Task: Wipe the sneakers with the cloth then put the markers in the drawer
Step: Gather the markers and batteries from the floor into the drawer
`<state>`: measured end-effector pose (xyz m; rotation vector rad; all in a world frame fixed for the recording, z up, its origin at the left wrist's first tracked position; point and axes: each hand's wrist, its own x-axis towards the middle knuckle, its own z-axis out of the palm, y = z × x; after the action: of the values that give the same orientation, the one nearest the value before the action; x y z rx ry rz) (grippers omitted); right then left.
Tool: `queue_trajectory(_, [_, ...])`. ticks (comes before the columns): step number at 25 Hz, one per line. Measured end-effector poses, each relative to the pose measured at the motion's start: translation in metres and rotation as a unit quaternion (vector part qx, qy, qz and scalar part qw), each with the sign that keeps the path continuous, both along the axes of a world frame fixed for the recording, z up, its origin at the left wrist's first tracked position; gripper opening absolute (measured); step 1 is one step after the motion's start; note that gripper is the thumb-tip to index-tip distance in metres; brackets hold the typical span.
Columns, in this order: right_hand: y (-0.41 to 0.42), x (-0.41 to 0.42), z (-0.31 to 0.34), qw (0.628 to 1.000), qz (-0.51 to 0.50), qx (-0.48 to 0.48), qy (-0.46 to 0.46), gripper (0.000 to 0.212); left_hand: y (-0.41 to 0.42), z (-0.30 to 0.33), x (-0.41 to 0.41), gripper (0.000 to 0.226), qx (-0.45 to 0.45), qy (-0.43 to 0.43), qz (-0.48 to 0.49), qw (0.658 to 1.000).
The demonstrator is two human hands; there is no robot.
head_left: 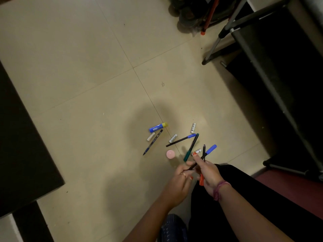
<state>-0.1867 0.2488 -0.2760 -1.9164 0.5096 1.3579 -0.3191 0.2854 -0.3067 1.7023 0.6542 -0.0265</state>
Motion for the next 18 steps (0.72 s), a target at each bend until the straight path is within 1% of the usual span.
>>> queue_trajectory(1, [0.005, 0.004, 0.005, 1.000, 0.013, 0.001, -0.019, 0.037, -0.004, 0.002, 0.001, 0.022, -0.032, -0.029, 0.036, 0.998])
queue_trajectory(3, [0.015, 0.022, 0.020, 0.997, 0.021, -0.009, -0.078, 0.033, -0.003, 0.001, 0.005, 0.010, -0.071, -0.043, 0.133, 0.988])
queue_trajectory(4, [0.021, 0.034, 0.033, 0.994, 0.029, -0.009, -0.103, 0.031, -0.001, -0.004, 0.008, 0.008, -0.061, -0.025, 0.173, 0.983])
queue_trajectory(5, [0.027, 0.046, 0.049, 0.992, 0.051, -0.004, -0.115, 0.029, 0.002, -0.012, 0.011, 0.008, -0.046, 0.013, 0.204, 0.978])
queue_trajectory(7, [0.037, 0.065, 0.084, 0.988, 0.117, 0.013, -0.099, 0.026, 0.007, -0.030, 0.021, 0.017, -0.010, 0.113, 0.215, 0.970])
queue_trajectory(8, [0.039, 0.070, 0.098, 0.988, 0.131, 0.022, -0.082, 0.023, 0.009, -0.038, 0.028, 0.023, 0.009, 0.153, 0.201, 0.967])
queue_trajectory(9, [0.041, 0.073, 0.110, 0.990, 0.122, 0.029, -0.061, 0.018, 0.010, -0.045, 0.036, 0.029, 0.023, 0.182, 0.184, 0.966])
queue_trajectory(11, [0.043, 0.070, 0.124, 0.996, 0.075, 0.037, -0.027, 0.011, 0.014, -0.054, 0.052, 0.036, 0.073, 0.215, 0.126, 0.966])
queue_trajectory(12, [0.042, 0.069, 0.123, 0.996, 0.077, 0.032, -0.027, 0.008, 0.016, -0.059, 0.060, 0.039, 0.108, 0.229, 0.086, 0.963])
queue_trajectory(15, [0.039, 0.073, 0.110, 0.984, 0.158, -0.015, -0.081, 0.005, 0.027, -0.069, 0.079, 0.048, 0.199, 0.282, -0.012, 0.939])
queue_trajectory(18, [0.041, 0.090, 0.099, 0.979, 0.163, -0.026, -0.123, 0.009, 0.031, -0.079, 0.090, 0.050, 0.218, 0.313, -0.070, 0.922])
